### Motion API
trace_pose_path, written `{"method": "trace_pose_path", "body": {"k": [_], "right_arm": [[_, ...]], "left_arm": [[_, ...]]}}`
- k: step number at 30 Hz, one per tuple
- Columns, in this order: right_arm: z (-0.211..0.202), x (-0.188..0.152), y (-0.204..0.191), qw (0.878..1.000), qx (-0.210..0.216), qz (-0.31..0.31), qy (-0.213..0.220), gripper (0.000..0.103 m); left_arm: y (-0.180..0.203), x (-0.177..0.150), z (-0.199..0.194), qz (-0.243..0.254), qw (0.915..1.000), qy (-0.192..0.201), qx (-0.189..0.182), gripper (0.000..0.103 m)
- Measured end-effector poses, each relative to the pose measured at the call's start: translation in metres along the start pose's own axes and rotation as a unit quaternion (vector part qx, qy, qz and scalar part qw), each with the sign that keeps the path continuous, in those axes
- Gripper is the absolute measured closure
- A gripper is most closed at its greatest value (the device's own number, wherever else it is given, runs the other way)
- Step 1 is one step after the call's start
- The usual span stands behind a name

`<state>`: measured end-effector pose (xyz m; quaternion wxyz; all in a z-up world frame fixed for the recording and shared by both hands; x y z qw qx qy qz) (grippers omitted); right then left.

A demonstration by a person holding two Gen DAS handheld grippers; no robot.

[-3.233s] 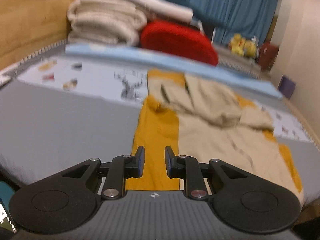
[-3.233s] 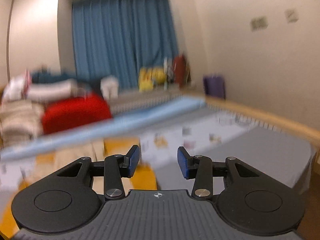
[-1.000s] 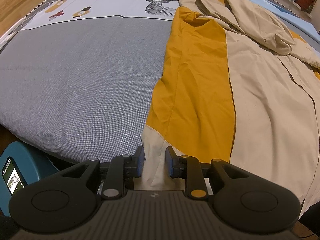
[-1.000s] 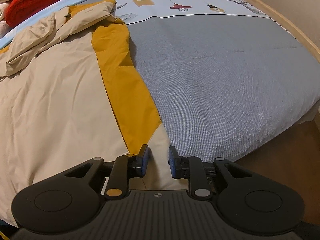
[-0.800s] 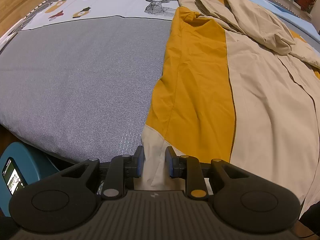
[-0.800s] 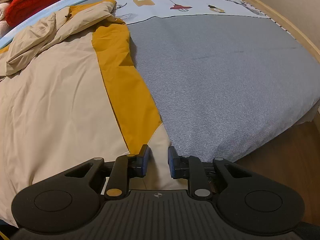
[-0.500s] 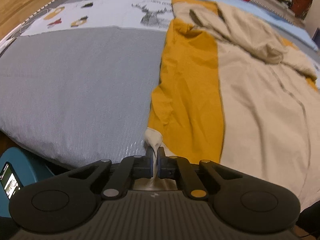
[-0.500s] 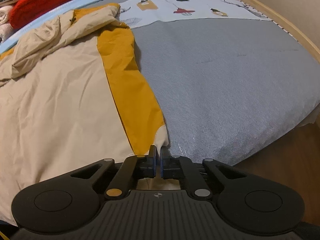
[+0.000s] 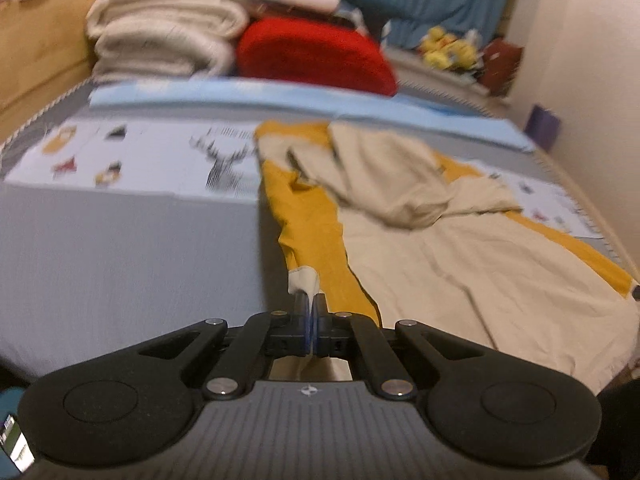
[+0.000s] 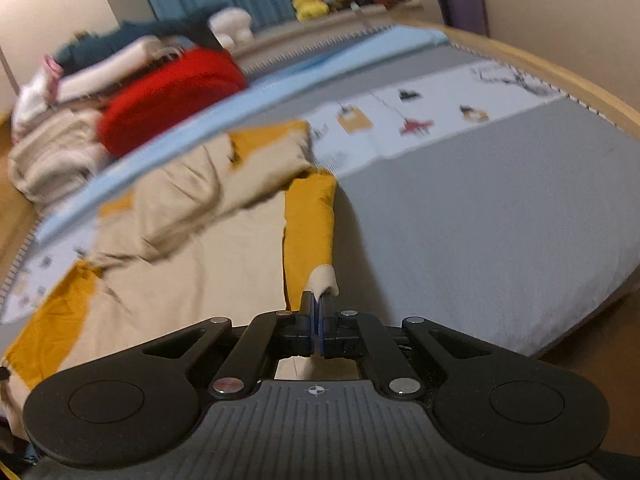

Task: Fold large clothes
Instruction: 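Lift the hem with both tools and fold it over toward the hood, then open both tools to release the folded hem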

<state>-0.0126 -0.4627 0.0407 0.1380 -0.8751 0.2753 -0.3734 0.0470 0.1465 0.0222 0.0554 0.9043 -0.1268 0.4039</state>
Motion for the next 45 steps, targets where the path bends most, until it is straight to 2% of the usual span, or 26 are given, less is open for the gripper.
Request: {"method": "trace_pose_path", "body": {"k": [4,8,11,14,19,24,26,27,29,30,32,33,35,36,37,38,40,43,44,45], "right_arm": [[-0.049,0.011,-0.006,0.999,0.031,0.004,0.017,0.103],[-0.099,0.010,-0.003,0.999,0.043,0.005,0.021,0.103],[-0.124,0.009,-0.001,0.999,0.048,0.005,0.023,0.103],[-0.122,0.016,0.002,0.999,0.041,0.016,0.018,0.103],[-0.063,0.039,0.004,1.000,0.006,0.018,0.010,0.103],[0.031,0.087,-0.007,1.000,-0.002,0.030,0.000,0.103],[0.066,0.107,-0.017,1.000,-0.004,0.025,0.003,0.101],[0.082,0.117,-0.020,1.000,-0.008,0.027,0.010,0.097],[0.105,0.132,-0.022,0.999,-0.017,0.018,0.043,0.091],[0.115,0.136,-0.020,0.998,-0.031,0.008,0.056,0.089],[0.128,0.135,-0.010,0.997,-0.038,0.003,0.074,0.081],[0.134,0.129,-0.003,0.997,-0.039,0.004,0.069,0.076],[0.154,0.116,0.009,0.997,-0.067,0.005,0.024,0.076],[0.157,0.114,0.009,0.998,-0.058,0.005,0.031,0.075],[0.161,0.111,0.009,0.998,-0.052,-0.002,0.035,0.070],[0.167,0.106,0.010,0.998,-0.058,-0.012,0.028,0.068],[0.182,0.093,0.014,0.997,-0.071,-0.022,0.001,0.066],[0.199,0.078,0.014,0.997,-0.069,-0.023,-0.037,0.064],[0.202,0.076,0.014,0.996,-0.068,-0.027,-0.042,0.062],[0.206,0.074,0.013,0.996,-0.072,-0.031,-0.047,0.056]], "left_arm": [[-0.007,0.013,-0.045,0.002,0.9995,0.022,-0.024,0.103],[-0.019,0.012,-0.087,-0.002,0.9986,0.020,-0.048,0.103],[-0.023,0.010,-0.100,0.000,0.9982,0.015,-0.058,0.103],[-0.033,0.012,-0.088,-0.023,0.9974,0.005,-0.068,0.103],[-0.061,0.033,-0.013,-0.052,0.9970,-0.020,-0.054,0.103],[-0.099,0.062,0.100,-0.123,0.9892,-0.057,-0.055,0.101],[-0.117,0.067,0.142,-0.175,0.9806,-0.073,-0.050,0.091],[-0.124,0.067,0.155,-0.196,0.9765,-0.076,-0.049,0.078],[-0.143,0.065,0.169,-0.232,0.9707,-0.053,-0.033,0.061],[-0.150,0.059,0.172,-0.251,0.9667,-0.045,-0.025,0.060],[-0.158,0.041,0.179,-0.288,0.9541,-0.078,-0.029,0.060],[-0.157,0.039,0.179,-0.285,0.9549,-0.078,-0.028,0.060],[-0.149,0.041,0.180,-0.235,0.9680,-0.086,-0.021,0.060],[-0.143,0.042,0.183,-0.204,0.9745,-0.091,-0.016,0.060],[-0.138,0.042,0.186,-0.173,0.9803,-0.096,-0.008,0.060],[-0.133,0.040,0.191,-0.147,0.9839,-0.102,0.000,0.060],[-0.125,0.032,0.196,-0.121,0.9860,-0.115,0.008,0.060],[-0.122,0.032,0.205,-0.119,0.9857,-0.118,0.015,0.058],[-0.120,0.034,0.210,-0.125,0.9856,-0.112,0.014,0.056],[-0.120,0.036,0.212,-0.130,0.9855,-0.109,0.013,0.052]]}}
Point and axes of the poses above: each gripper's, at about its wrist camera, not at the fingertips, and z roughly the way its jaws point, y to its right, x to its top, the point moved 7 cm from there along z, roughly the way its jaws point, and after that the axes turned 14 degrees about z, right-handed, at the moved point
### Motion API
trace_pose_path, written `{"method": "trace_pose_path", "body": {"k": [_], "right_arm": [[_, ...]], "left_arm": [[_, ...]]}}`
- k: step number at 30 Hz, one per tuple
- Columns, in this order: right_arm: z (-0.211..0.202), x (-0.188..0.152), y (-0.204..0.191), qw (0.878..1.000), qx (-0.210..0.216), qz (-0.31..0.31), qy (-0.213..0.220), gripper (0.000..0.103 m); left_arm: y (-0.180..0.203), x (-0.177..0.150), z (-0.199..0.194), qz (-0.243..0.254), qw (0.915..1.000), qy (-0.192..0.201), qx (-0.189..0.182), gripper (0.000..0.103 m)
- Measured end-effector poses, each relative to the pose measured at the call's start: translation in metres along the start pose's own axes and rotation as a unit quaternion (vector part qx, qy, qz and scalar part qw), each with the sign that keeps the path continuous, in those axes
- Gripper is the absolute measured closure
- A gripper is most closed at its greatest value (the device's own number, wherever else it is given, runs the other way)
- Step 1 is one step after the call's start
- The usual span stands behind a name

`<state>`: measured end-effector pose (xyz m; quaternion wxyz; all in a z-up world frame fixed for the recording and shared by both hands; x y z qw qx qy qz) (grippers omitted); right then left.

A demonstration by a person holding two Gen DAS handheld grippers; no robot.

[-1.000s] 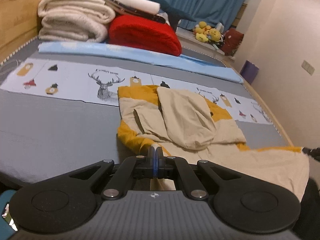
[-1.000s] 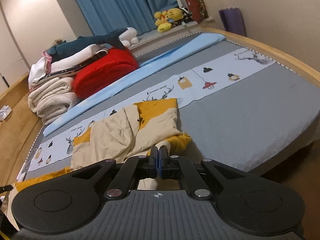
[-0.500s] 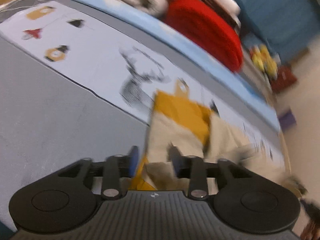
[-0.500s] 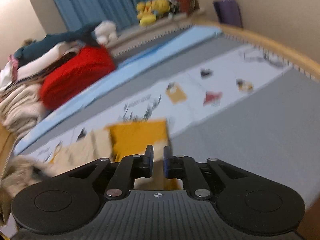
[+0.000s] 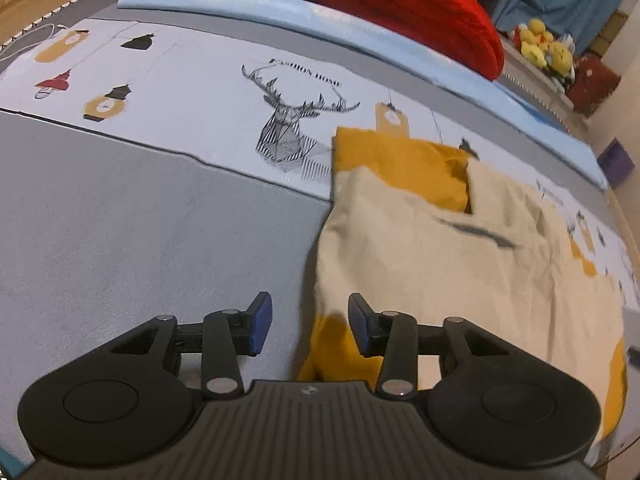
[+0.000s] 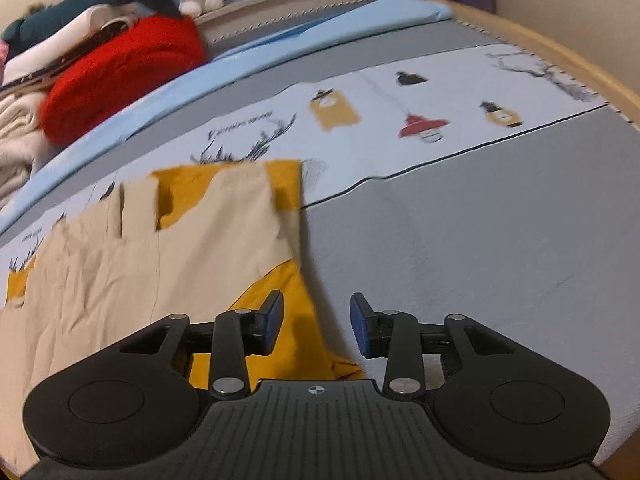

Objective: Fold large clothes

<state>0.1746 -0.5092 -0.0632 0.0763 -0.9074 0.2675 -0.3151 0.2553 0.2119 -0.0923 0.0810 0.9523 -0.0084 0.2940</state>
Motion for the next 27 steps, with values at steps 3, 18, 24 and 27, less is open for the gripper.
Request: {"method": "trace_pose_path", "body": {"k": [3,18,24,27], "right_arm": [[0.009,-0.005,0.000,1.000,-0.006,0.004,-0.018,0.050],[0.025,-0.012,-0.012,0.999,0.006,-0.023,-0.045,0.078],[-0.007,0.001,-0.035,0.997,0.028,-0.070,0.029,0.098],[-0.042,0.017,-0.050,0.988,0.055,-0.082,0.116,0.099]], "left_arm": [[0.006,0.007,0.010,-0.008,1.0000,0.002,-0.002,0.048],[0.018,0.012,0.047,-0.040,0.9986,-0.031,-0.016,0.072],[0.032,0.044,0.000,0.026,0.9962,0.082,-0.002,0.102],[0.029,0.059,-0.025,0.024,0.9884,0.149,0.018,0.102]]}}
Point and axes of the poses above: each gripper's, at about its wrist camera, not at the fingertips, and z roughly the way its jaws point, y to its right, x to its top, the point moved 7 cm from there along z, roughly the way its jaws point, and after that the axes turned 14 degrees about z, right-handed, at the moved point
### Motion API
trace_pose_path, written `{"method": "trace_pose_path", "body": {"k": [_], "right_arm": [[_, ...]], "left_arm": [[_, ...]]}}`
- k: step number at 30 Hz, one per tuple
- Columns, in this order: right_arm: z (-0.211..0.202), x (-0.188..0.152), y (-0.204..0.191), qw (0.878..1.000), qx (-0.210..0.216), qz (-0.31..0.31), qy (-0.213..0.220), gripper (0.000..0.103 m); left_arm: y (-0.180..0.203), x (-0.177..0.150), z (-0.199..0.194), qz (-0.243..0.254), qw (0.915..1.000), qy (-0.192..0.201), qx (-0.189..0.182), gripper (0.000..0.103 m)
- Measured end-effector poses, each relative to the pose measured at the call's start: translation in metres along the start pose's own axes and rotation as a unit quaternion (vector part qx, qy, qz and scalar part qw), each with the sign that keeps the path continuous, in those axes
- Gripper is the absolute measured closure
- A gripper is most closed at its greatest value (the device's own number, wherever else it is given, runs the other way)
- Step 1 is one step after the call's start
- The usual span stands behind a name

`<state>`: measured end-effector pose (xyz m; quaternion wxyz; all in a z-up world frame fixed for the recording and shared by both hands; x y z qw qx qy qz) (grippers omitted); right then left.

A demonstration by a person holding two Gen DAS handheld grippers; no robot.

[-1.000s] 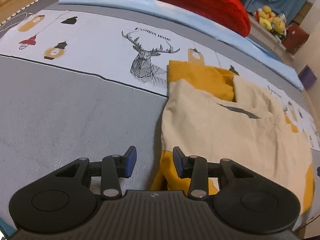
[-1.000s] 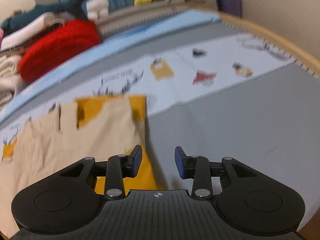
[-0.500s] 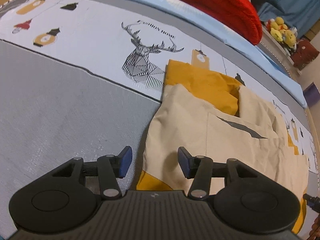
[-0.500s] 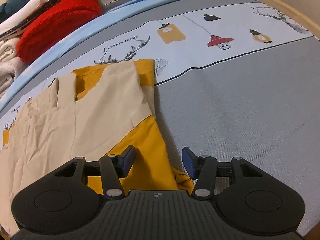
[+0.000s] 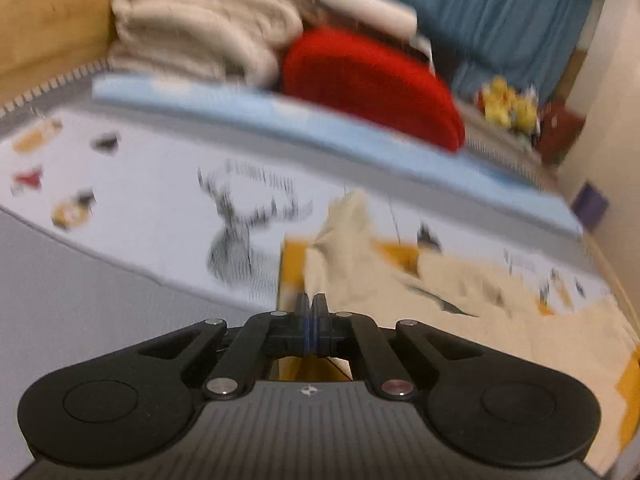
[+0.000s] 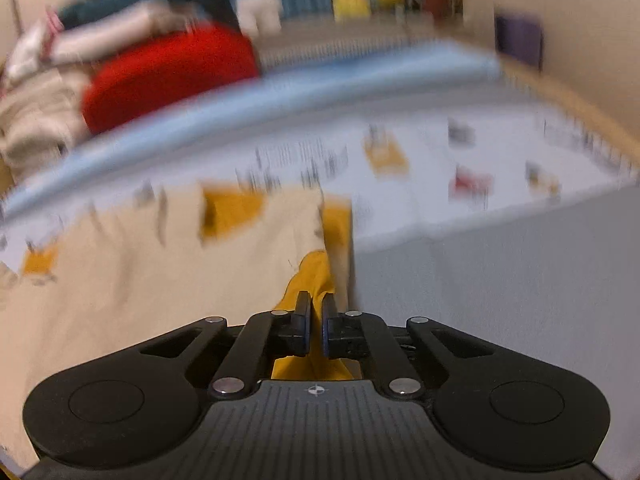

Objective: Fold large clothes

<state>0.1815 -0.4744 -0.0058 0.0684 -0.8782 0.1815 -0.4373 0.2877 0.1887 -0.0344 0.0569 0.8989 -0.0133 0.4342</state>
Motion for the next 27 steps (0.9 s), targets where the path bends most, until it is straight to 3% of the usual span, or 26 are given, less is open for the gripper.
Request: {"method": "trace_pose_path", "body": {"k": [9,12,14,15,16,17,18,20,22,24,27], "right_arm": [[0.013,0.027,-0.012,0.997,-0.034,-0.005,0.075,0.099],[0.014,0.040,-0.015,0.988,-0.079,-0.012,0.132,0.103],[0.017,0.050,-0.005,0.984,-0.095,0.018,0.151,0.103],[0.024,0.052,0.001,0.985,-0.091,0.035,0.140,0.103],[0.035,0.050,0.005,0.989,-0.085,0.048,0.113,0.103],[0.048,0.046,0.008,0.991,-0.085,0.057,0.085,0.103],[0.058,0.041,0.010,0.992,-0.087,0.065,0.062,0.102],[0.078,0.031,0.010,0.994,-0.072,0.077,0.013,0.099],[0.095,0.022,0.011,0.994,-0.059,0.086,-0.025,0.069],[0.109,0.013,0.010,0.993,-0.055,0.094,-0.054,0.053],[0.125,-0.001,0.007,0.989,-0.062,0.096,-0.092,0.053]], "left_arm": [[0.008,0.026,0.017,0.030,0.9963,0.053,0.061,0.102],[0.008,0.034,0.029,0.032,0.9942,0.059,0.084,0.102],[0.005,0.037,0.045,0.028,0.9949,0.047,0.084,0.102],[0.004,0.032,0.057,0.029,0.9960,0.021,0.082,0.099],[0.002,0.023,0.074,0.028,0.9965,-0.022,0.076,0.090],[-0.001,0.012,0.087,0.022,0.9956,-0.066,0.063,0.067],[-0.005,0.002,0.098,0.013,0.9928,-0.104,0.059,0.061],[-0.019,-0.004,0.105,-0.015,0.9903,-0.120,0.068,0.060],[-0.031,-0.003,0.105,-0.058,0.9911,-0.108,0.052,0.054],[-0.037,-0.009,0.109,-0.090,0.9886,-0.117,0.029,0.052],[-0.033,-0.022,0.119,-0.095,0.9846,-0.146,0.008,0.052]]}}
Point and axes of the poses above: each gripper's, at about its wrist camera, not at the fingertips, and z roughly the way its jaws point, y to its right, x to its top, the point moved 7 cm from there along z, roughly the way its jaws point, and after that the axes turned 14 degrees about z, right-handed, at the moved point
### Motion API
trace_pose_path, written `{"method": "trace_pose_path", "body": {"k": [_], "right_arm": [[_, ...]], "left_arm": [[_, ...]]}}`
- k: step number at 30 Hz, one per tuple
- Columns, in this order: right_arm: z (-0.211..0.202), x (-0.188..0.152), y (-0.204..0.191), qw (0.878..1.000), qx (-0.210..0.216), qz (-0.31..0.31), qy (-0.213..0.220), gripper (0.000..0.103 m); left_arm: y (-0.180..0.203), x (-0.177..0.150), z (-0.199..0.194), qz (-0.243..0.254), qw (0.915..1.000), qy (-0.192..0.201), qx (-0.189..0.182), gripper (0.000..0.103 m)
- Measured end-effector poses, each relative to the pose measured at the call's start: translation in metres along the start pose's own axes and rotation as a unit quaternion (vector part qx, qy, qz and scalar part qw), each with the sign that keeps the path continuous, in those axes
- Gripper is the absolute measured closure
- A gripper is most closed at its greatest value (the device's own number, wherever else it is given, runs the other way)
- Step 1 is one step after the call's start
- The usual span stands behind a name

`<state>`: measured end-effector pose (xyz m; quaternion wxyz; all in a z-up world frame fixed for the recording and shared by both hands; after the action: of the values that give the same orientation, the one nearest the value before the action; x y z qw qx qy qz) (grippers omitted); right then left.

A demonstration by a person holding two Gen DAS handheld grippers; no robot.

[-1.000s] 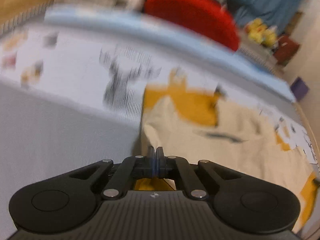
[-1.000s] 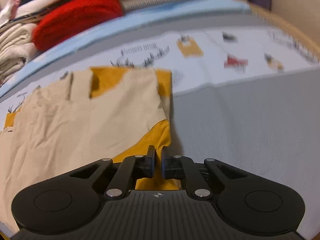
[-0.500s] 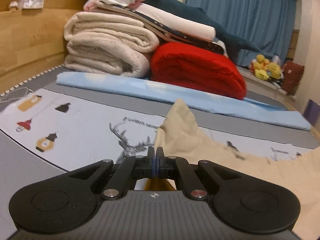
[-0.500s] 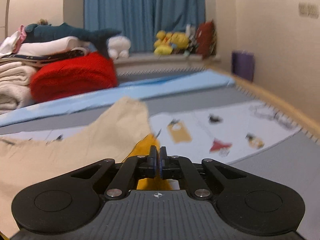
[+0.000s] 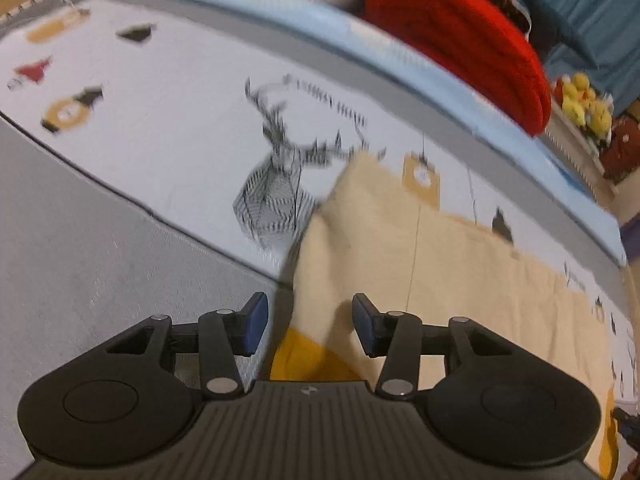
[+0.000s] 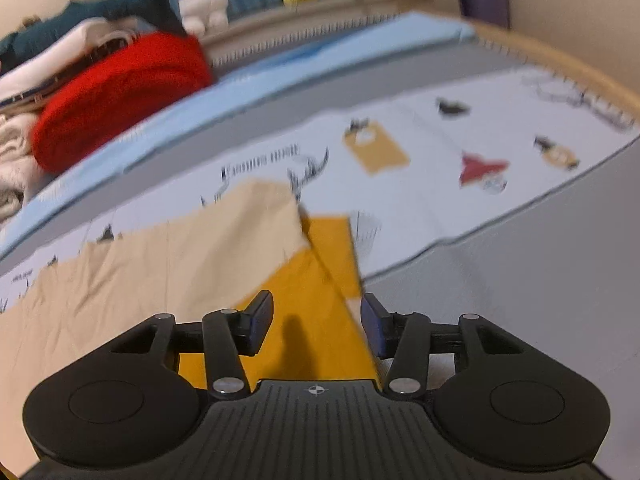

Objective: Fold large clothes

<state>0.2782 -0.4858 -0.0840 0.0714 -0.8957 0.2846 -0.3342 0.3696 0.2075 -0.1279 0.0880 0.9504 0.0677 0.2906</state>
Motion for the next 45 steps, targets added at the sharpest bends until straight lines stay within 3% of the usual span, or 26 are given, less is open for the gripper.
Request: {"method": "trace_pose_path", "body": {"k": [2,3,4,5,6,7,10,13,14,16,18,20,21,23,25,26,28,30,32,34,36,39,40,43,45], "right_arm": [[0.006,-0.007,-0.002,1.000,-0.012,-0.015,-0.013,0.054],[0.006,-0.010,-0.005,0.999,-0.015,-0.028,-0.015,0.061],[0.005,-0.013,-0.005,0.999,-0.017,-0.039,-0.014,0.074],[0.004,-0.014,-0.007,0.998,-0.023,-0.052,-0.008,0.083],[0.002,-0.013,-0.008,0.998,-0.021,-0.059,-0.004,0.097],[-0.004,-0.009,-0.010,0.998,-0.014,-0.060,0.010,0.101],[-0.038,0.011,-0.025,0.992,0.015,-0.065,0.108,0.102],[-0.063,0.023,-0.032,0.979,0.004,-0.053,0.194,0.102],[-0.060,0.024,-0.030,0.980,-0.005,-0.049,0.195,0.102],[-0.038,0.019,-0.019,0.990,-0.022,-0.024,0.140,0.100],[-0.017,0.011,-0.006,0.994,-0.058,-0.017,0.089,0.092],[-0.012,0.007,-0.002,0.994,-0.074,-0.031,0.070,0.087],[-0.015,0.007,-0.003,0.993,-0.078,-0.045,0.072,0.086],[-0.026,0.007,-0.007,0.992,-0.065,-0.067,0.085,0.086],[-0.031,0.001,-0.013,0.993,-0.032,-0.088,0.072,0.086],[-0.030,-0.005,-0.013,0.993,-0.028,-0.102,0.050,0.086],[-0.011,-0.030,-0.002,0.990,-0.055,-0.129,-0.029,0.086],[0.002,-0.052,0.013,0.980,-0.096,-0.156,-0.081,0.088],[-0.003,-0.055,0.014,0.977,-0.097,-0.173,-0.077,0.088],[-0.010,-0.056,0.018,0.977,-0.098,-0.170,-0.080,0.088],[-0.017,-0.057,0.024,0.976,-0.109,-0.171,-0.080,0.088],[-0.028,-0.056,0.039,0.975,-0.123,-0.164,-0.081,0.088],[-0.031,-0.059,0.047,0.975,-0.126,-0.160,-0.086,0.088],[-0.033,-0.070,0.063,0.972,-0.138,-0.160,-0.106,0.087],[-0.037,-0.073,0.068,0.972,-0.132,-0.156,-0.112,0.087]], "left_arm": [[0.001,-0.003,0.006,0.015,0.9998,-0.006,0.007,0.052],[-0.001,-0.002,0.008,0.020,0.9998,-0.004,0.009,0.066],[0.000,-0.001,0.008,0.022,0.9997,0.004,0.009,0.089],[0.001,0.004,0.004,0.023,0.9995,0.020,0.003,0.102],[0.004,0.010,-0.003,0.023,0.9987,0.045,0.002,0.102],[0.007,0.017,-0.012,0.032,0.9966,0.075,0.006,0.102],[0.030,0.035,-0.043,0.080,0.9825,0.168,0.013,0.102],[0.046,0.035,-0.038,0.112,0.9779,0.172,0.041,0.099],[0.047,0.033,-0.028,0.121,0.9794,0.150,0.062,0.092],[0.047,0.027,-0.015,0.143,0.9776,0.111,0.107,0.081],[0.053,0.027,-0.024,0.178,0.9681,0.115,0.133,0.068],[0.064,0.027,-0.044,0.195,0.9635,0.154,0.098,0.059],[0.072,0.025,-0.051,0.205,0.9631,0.163,0.061,0.059],[0.087,0.013,-0.048,0.221,0.9656,0.133,-0.031,0.057],[0.095,-0.009,-0.029,0.238,0.9651,0.061,-0.090,0.055],[0.094,-0.026,-0.011,0.257,0.9629,0.004,-0.081,0.055],[0.081,-0.048,0.009,0.291,0.9548,-0.059,-0.019,0.056],[0.073,-0.050,0.001,0.281,0.9577,-0.061,-0.011,0.056],[0.070,-0.045,-0.019,0.248,0.9666,-0.043,-0.044,0.056],[0.073,-0.048,-0.035,0.243,0.9649,-0.035,-0.093,0.056],[0.075,-0.069,-0.036,0.278,0.9517,-0.072,-0.109,0.056],[0.061,-0.105,-0.027,0.348,0.9265,-0.126,-0.068,0.056],[0.055,-0.107,-0.031,0.346,0.9273,-0.127,-0.065,0.056],[0.042,-0.103,-0.051,0.311,0.9405,-0.117,-0.072,0.056],[0.035,-0.109,-0.059,0.308,0.9400,-0.122,-0.083,0.056]]}}
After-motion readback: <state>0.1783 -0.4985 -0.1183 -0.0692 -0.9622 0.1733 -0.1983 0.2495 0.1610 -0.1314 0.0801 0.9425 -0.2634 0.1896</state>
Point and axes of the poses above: each gripper's, at about its wrist camera, not at the fingertips, and z roughly the way its jaws point, y to its right, x to its top, the point moved 7 cm from there along z, roughly the way its jaws point, and after that the axes turned 14 degrees about z, right-handed, at the moved point
